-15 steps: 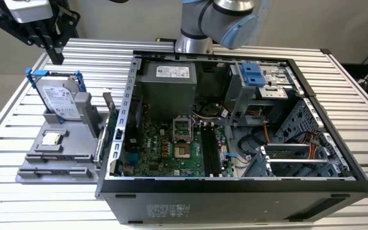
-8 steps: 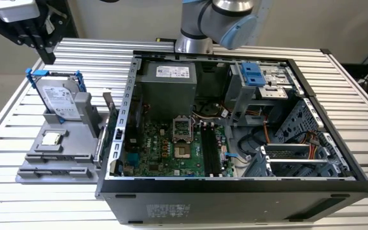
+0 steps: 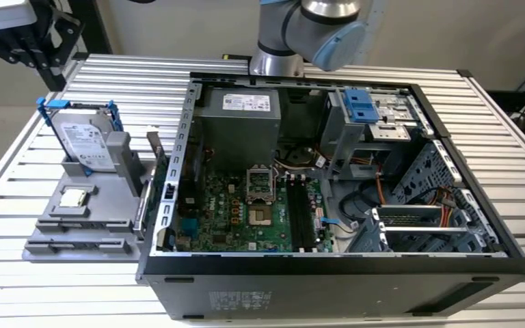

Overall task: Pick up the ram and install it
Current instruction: 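Reach for the ram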

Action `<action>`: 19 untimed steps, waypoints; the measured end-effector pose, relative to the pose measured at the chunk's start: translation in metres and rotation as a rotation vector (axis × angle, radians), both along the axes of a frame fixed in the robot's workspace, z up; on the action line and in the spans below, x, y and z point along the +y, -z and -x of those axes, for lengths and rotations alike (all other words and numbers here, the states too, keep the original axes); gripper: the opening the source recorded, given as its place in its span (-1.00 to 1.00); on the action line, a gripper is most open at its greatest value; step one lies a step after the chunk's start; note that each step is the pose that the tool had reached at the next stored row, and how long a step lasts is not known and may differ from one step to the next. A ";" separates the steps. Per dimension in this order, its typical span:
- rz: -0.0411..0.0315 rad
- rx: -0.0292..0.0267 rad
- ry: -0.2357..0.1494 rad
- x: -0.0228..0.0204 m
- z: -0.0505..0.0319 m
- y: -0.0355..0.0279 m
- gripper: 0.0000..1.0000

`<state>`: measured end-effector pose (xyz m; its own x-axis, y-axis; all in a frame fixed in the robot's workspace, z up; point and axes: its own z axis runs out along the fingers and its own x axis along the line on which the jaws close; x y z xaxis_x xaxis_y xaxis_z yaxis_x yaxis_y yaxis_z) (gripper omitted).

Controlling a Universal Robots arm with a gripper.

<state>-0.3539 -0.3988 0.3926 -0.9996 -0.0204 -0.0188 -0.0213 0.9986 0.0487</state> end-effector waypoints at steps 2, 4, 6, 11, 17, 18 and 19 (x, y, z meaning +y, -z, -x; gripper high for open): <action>0.0000 0.0000 0.000 0.0000 0.0047 0.0000 -1.00; 0.0000 0.0000 0.000 0.0000 0.0093 0.0000 -1.00; 0.0000 0.0000 0.000 0.0000 0.0116 0.0000 -1.00; -0.0001 0.0000 0.000 0.0000 0.0122 0.0000 -1.00; 0.0000 0.0000 0.003 -0.0072 0.0122 0.0000 -1.00; 0.0000 0.0000 0.004 -0.0092 0.0123 0.0001 -1.00; 0.0000 0.0000 0.005 -0.0111 0.0123 0.0001 -1.00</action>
